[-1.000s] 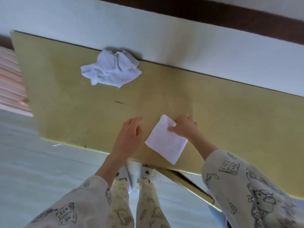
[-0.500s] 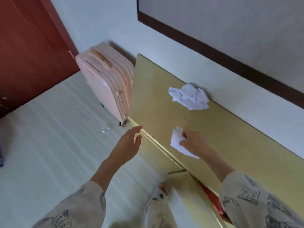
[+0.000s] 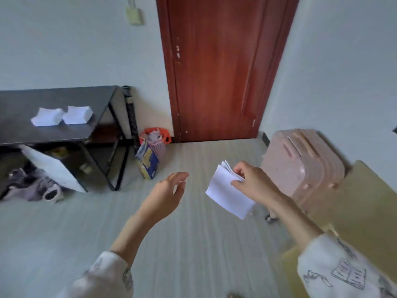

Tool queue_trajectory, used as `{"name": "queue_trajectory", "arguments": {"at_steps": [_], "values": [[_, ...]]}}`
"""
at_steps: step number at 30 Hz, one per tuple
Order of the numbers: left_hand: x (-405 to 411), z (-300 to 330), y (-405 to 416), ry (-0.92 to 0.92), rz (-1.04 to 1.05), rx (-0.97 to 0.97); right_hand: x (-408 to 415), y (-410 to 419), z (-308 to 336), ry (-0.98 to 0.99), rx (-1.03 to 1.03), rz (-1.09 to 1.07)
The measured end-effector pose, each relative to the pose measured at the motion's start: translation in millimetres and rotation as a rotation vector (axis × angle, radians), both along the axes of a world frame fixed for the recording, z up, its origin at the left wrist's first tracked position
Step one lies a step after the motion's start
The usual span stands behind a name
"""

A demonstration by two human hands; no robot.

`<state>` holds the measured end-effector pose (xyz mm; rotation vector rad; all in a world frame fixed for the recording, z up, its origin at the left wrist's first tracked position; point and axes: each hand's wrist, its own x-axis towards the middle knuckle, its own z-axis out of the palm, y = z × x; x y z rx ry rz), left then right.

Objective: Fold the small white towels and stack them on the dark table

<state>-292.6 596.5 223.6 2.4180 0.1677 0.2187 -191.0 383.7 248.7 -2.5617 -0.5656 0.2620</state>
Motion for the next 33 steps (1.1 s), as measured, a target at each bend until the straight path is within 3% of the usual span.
{"name": "queue_trajectory", "arguments": {"at_steps": [7,17,22,27,33], "values": [[-49,14,173,-0.055,0.331,-0.003,11,217,29,-0.028,0.107,0.373],[-20,31,394,-0.050,0.593,-0.171,62,477,52,-0.007,0.157,0.684],[-4,30,490,-0.028,0.598,-0.346,78,589,61,0.100,0.188,0.823],[15,27,589,-0.045,0.476,-0.663,93,695,56,0.229,0.235,0.904],[40,18,715,-0.057,0.353,-0.773,112,821,31,0.284,0.254,0.843]]}}
